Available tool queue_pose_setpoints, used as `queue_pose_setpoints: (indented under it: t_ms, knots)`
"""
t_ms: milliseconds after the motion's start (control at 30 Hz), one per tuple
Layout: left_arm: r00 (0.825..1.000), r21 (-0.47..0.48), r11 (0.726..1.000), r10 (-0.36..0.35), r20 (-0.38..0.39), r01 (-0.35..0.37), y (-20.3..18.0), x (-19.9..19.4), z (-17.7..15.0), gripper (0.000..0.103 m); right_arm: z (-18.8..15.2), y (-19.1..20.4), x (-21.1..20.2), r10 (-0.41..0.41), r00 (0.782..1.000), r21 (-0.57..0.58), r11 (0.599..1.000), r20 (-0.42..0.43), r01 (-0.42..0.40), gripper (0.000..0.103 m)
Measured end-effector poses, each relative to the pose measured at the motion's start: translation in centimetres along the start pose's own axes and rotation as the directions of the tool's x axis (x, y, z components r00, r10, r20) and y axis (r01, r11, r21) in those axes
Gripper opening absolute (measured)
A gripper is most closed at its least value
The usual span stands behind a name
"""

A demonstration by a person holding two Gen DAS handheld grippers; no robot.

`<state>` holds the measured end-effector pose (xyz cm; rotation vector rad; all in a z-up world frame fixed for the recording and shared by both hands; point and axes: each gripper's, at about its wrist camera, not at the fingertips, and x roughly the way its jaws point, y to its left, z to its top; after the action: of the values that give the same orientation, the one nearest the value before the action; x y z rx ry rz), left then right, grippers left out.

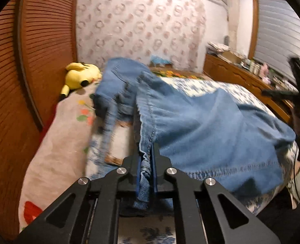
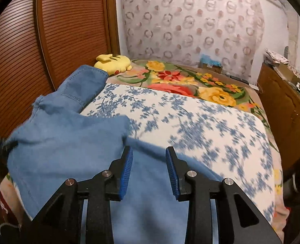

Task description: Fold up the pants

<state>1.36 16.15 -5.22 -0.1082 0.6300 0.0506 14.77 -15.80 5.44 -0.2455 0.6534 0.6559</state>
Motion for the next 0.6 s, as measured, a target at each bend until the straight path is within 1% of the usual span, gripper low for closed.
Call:
queue_pose_setpoints:
  t_ms: [100, 167, 267, 300, 333, 367, 433, 467, 500, 533, 567, 600]
  knots:
    - [1.0, 0.007, 1.0, -0.004, -0.003, 0.004, 0.3, -0.3, 0.5, 0.009, -1.3, -1.0, -2.9, -0.002, 1.0, 0.02, 1.0, 0.026, 0.001, 0.035]
    - [1.0, 0.012, 1.0, -0.009, 0.0, 0.009, 0.1, -0.4, 0.7, 0.01, -2.4, -1.7, -4.3, 0.001, 0.999, 0.037, 0.999, 0.034, -0.002, 0.039]
    - [1.0, 0.007, 1.0, -0.018, 0.006, 0.018, -0.2, -0.6, 1.1, 0.015, -4.2, -3.2, -5.9, -0.017, 0.999, 0.064, 0.998, 0.036, 0.015, 0.041]
    - [1.0, 0.008, 1.0, -0.017, 0.008, 0.017, -0.3, -0.6, 1.2, 0.021, -4.7, -3.6, -6.3, -0.03, 0.999, 0.072, 0.997, 0.034, 0.028, 0.041]
    - [1.0, 0.013, 1.0, -0.02, 0.015, 0.02, -0.5, -0.7, 1.3, 0.029, -5.4, -4.1, -6.7, -0.046, 0.999, 0.081, 0.996, 0.028, 0.043, 0.041]
    - [1.0, 0.017, 1.0, -0.023, 0.02, 0.022, -0.5, -0.7, 1.3, 0.033, -6.0, -4.4, -7.0, -0.063, 0.998, 0.087, 0.994, 0.018, 0.061, 0.042]
    - [0.999, 0.028, 0.999, -0.024, 0.029, 0.023, -0.7, -1.0, 1.5, 0.051, -7.1, -5.1, -7.3, -0.097, 0.995, 0.1, 0.99, 0.004, 0.096, 0.042]
    - [0.999, 0.032, 0.999, -0.024, 0.034, 0.022, -0.8, -0.9, 1.6, 0.054, -7.7, -5.4, -7.5, -0.111, 0.994, 0.106, 0.988, -0.003, 0.111, 0.042]
    - [0.999, 0.039, 0.999, -0.028, 0.036, 0.027, -1.0, -0.8, 1.7, 0.063, -8.1, -5.6, -7.7, -0.122, 0.992, 0.111, 0.986, -0.009, 0.122, 0.042]
    - [0.999, 0.042, 0.999, -0.031, 0.035, 0.03, -1.1, -0.7, 1.8, 0.076, -8.6, -5.9, -7.8, -0.133, 0.991, 0.122, 0.983, -0.017, 0.134, 0.042]
    - [0.999, 0.043, 0.999, -0.032, 0.035, 0.031, -1.3, -0.5, 1.9, 0.079, -9.0, -6.2, -7.9, -0.14, 0.99, 0.134, 0.981, -0.023, 0.141, 0.043]
    - [0.999, 0.043, 0.998, -0.036, 0.038, 0.034, -1.5, -0.3, 2.1, 0.079, -9.4, -6.5, -8.0, -0.145, 0.989, 0.145, 0.978, -0.027, 0.148, 0.043]
